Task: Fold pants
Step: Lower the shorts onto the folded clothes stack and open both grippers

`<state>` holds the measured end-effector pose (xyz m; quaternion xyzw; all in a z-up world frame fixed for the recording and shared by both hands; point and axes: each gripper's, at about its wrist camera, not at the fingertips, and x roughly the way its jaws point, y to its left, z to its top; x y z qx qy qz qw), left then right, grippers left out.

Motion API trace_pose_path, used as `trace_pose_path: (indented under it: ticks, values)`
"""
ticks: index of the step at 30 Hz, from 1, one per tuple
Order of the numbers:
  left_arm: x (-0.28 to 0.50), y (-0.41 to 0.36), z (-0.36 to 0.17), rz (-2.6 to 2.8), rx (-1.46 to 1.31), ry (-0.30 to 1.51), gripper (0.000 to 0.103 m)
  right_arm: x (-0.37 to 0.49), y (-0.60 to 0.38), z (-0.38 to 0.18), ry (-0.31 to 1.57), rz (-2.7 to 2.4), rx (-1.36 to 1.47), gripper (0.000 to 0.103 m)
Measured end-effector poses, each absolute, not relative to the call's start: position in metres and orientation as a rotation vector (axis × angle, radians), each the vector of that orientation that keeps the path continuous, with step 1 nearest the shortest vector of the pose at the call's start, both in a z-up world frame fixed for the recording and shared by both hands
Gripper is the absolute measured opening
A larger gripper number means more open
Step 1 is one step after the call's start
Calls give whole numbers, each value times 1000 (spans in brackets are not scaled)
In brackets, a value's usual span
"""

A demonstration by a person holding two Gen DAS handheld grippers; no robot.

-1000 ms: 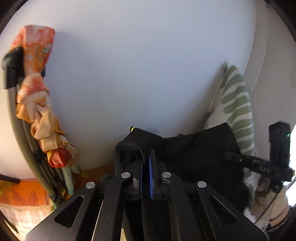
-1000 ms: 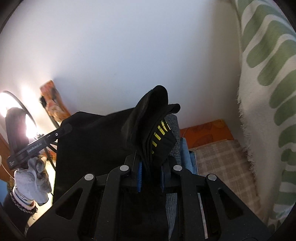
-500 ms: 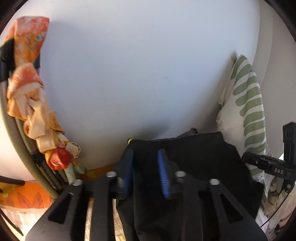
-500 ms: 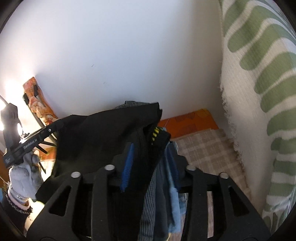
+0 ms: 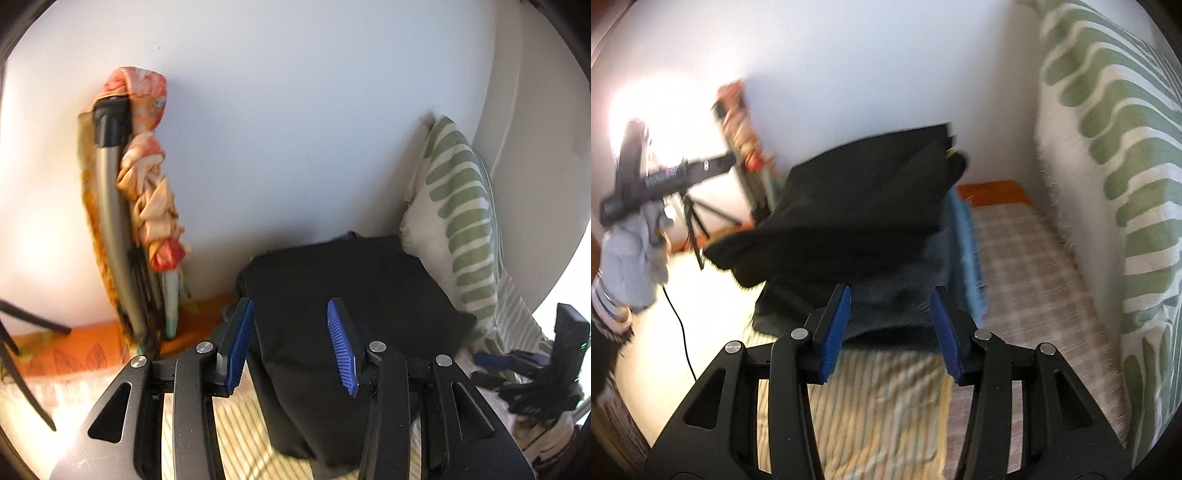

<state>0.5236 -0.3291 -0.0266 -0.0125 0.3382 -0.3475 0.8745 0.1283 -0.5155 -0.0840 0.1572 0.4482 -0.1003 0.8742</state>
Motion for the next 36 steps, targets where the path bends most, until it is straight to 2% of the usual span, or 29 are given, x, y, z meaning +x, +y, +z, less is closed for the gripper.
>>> trace_pose_path:
  ticks: [7,10,16,20,25,29,36]
  values:
    - [503,-311,-20,-741,-37,721,40,158,-489,-107,964,-246,267,47]
    - [500,-303,-17,-742,-41,719,40,166,-497,-99,959,-299,263,26]
    - [492,-296,-11,-757,-55,712,40,169,-487,-58,949,-397,78,26]
    - [485,-295,-13,-765,-44,725,40,154,-482,-56,995,-449,-9,29]
    - [474,-295,-15,-784,-29,744,40,118,-504,-54,991,-462,175,30]
    - [465,-298,-16,-796,-32,757,40,108,-512,-54,942,-346,331,40]
    - [453,-285,-18,-782,-50,766,40,132,-505,-85,932,-257,397,40]
